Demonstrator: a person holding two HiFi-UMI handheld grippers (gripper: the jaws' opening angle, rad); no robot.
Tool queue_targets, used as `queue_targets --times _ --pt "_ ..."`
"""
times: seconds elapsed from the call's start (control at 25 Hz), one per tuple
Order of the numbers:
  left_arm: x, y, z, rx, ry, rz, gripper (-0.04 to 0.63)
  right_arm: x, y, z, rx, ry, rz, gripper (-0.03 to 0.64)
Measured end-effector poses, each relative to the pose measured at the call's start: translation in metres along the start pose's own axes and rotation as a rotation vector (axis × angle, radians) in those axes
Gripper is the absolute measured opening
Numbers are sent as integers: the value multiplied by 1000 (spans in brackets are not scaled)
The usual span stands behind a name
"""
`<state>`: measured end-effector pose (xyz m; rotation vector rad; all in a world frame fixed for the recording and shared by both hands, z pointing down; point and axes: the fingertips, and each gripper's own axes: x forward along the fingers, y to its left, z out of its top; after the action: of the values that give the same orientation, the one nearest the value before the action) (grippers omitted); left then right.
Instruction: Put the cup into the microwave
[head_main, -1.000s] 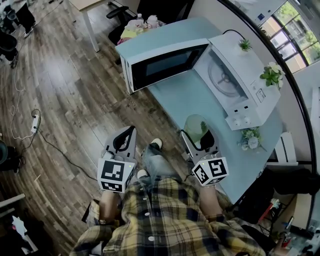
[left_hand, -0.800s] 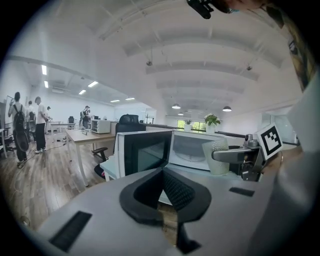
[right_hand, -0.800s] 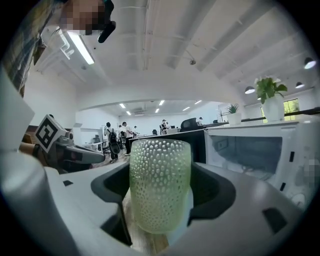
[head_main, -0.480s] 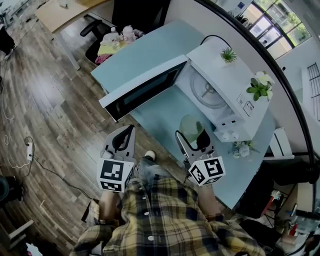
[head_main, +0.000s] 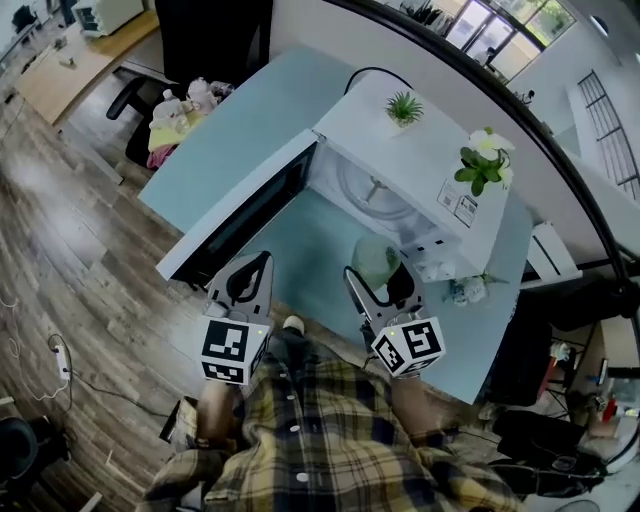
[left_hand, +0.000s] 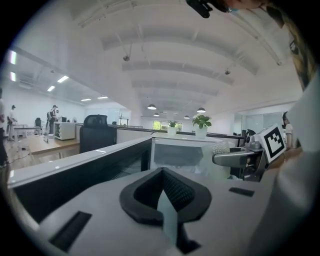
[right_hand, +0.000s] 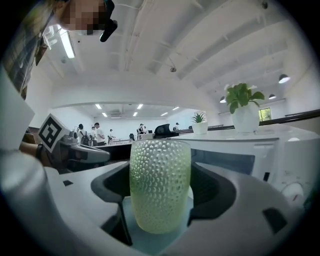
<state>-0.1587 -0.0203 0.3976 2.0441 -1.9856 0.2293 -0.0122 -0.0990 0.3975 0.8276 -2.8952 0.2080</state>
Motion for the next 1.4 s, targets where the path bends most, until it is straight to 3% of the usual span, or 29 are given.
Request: queue_targets --times 0.44,0.72,1.0,1.4 --pt "74 -34 19 86 49 -329 -8 -26 -44 -3 72 8 -324 348" --pt "92 -46 19 113 74 -468 -8 -31 -51 -5 88 14 -455 348" --pt "95 -49 18 128 82 -520 -8 -38 -47 -7 91 13 -510 348" --pt "105 -51 21 120 74 -481 -8 -35 -56 -5 83 7 -473 348"
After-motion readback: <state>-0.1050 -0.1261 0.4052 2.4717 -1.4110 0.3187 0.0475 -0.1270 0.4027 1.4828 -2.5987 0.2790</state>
